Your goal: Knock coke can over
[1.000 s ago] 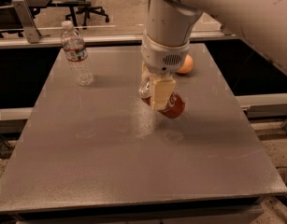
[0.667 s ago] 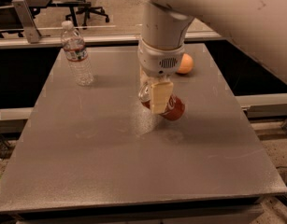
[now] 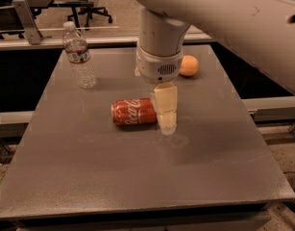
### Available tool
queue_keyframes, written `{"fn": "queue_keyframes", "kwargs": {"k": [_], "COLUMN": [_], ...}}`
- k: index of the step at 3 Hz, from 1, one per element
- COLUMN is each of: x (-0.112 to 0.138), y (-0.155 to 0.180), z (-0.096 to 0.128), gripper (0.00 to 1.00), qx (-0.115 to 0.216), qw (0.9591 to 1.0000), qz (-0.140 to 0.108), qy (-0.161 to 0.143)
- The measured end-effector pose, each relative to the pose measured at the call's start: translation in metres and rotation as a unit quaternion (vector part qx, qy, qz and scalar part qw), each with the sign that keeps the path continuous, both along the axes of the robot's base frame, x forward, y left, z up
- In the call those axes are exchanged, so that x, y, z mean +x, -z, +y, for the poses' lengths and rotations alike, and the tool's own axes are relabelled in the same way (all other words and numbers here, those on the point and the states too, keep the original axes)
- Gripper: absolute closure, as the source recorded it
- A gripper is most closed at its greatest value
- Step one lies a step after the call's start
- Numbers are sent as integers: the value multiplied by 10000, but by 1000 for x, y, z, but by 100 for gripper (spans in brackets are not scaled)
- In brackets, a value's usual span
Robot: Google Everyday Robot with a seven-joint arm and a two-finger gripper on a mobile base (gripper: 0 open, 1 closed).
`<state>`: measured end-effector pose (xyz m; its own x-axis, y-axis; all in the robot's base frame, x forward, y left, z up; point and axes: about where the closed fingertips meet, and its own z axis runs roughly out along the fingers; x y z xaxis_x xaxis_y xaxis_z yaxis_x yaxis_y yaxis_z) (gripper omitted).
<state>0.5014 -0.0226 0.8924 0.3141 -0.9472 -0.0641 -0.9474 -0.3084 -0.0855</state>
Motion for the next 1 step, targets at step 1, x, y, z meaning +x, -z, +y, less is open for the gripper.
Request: {"fn": "queue_keyframes", "kwargs": {"k": [1], "x": [0], "y": [0], "z": [0], "gripper": [0], "qx": [0], "qw": [10000], "qz": [0], "qy": [0]}}
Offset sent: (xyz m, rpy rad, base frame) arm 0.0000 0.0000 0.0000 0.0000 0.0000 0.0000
